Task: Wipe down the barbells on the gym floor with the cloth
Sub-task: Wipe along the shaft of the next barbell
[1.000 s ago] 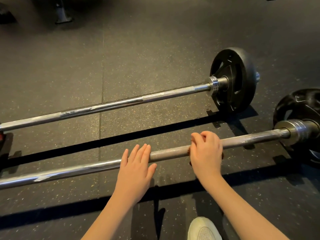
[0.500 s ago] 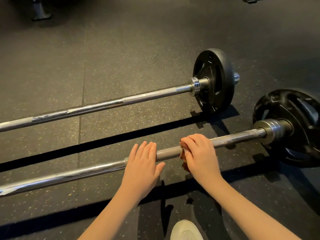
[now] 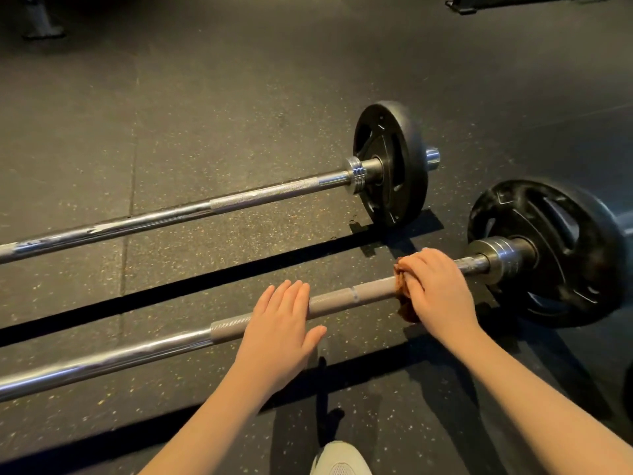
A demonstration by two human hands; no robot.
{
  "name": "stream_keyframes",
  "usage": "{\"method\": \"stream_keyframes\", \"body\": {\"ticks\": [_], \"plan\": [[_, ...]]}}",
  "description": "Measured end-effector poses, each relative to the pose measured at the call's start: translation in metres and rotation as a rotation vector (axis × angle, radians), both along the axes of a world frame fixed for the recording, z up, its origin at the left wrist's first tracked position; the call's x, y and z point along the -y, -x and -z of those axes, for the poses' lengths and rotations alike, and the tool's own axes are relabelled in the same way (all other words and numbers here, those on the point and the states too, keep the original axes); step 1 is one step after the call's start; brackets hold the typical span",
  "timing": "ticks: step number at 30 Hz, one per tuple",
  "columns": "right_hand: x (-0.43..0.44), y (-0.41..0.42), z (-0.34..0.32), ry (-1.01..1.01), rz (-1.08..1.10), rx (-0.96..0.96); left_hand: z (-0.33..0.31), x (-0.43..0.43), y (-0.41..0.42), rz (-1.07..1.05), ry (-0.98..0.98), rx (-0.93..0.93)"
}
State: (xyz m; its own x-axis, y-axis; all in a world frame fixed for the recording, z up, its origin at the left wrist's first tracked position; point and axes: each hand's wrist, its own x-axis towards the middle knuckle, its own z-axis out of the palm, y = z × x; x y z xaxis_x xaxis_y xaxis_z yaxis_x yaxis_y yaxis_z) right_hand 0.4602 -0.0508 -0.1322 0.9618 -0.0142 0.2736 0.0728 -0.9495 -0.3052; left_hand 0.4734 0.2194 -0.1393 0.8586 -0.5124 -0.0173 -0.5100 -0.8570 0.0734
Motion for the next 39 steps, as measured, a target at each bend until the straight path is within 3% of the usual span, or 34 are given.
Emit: {"method": "stream_keyframes", "body": {"ticks": [4,6,8,12,15,19,24,26,30,33,36,39], "plan": [[0.012,-0.008,0.002,-0.111,0.388,0.013,0.001,0.0,-0.001,0.001,-0.001,0.017],[-0.01,-0.004,0.007,-0.218,0.434,0.054,0.001,0.001,0.0,-0.011,-0.006,0.019],[-0.023,0.005,0.012,-0.244,0.34,0.068,0.0,0.001,0.0,-0.016,-0.016,0.023],[0.021,0.005,0.003,-0.021,0.015,-0.023,0.0,-0.001,0.002,0.0,-0.031,0.033],[0.053,-0.011,-0.007,-0.048,0.159,-0.061,0.001,-0.001,0.002,-0.001,-0.034,0.036],[0.007,-0.006,0.005,-0.191,0.447,0.065,0.002,0.0,0.0,-0.003,-0.033,0.043],[0.021,0.005,0.001,-0.007,-0.023,-0.016,0.003,-0.002,0.001,0.008,-0.032,0.055],[0.045,-0.003,-0.006,0.045,0.068,-0.04,0.003,-0.003,0.001,0.015,-0.032,0.055],[0.02,-0.01,0.0,-0.101,0.447,0.018,0.002,0.0,0.001,0.012,-0.031,0.046],[0.006,0.004,0.013,-0.121,0.205,0.044,0.001,-0.001,0.0,0.008,-0.031,0.037],[0.045,0.003,0.001,0.065,-0.033,-0.065,0.0,-0.002,0.0,0.017,-0.026,0.039],[0.055,-0.014,-0.008,0.008,0.213,-0.082,0.0,-0.002,0.001,0.019,-0.024,0.043]]}}
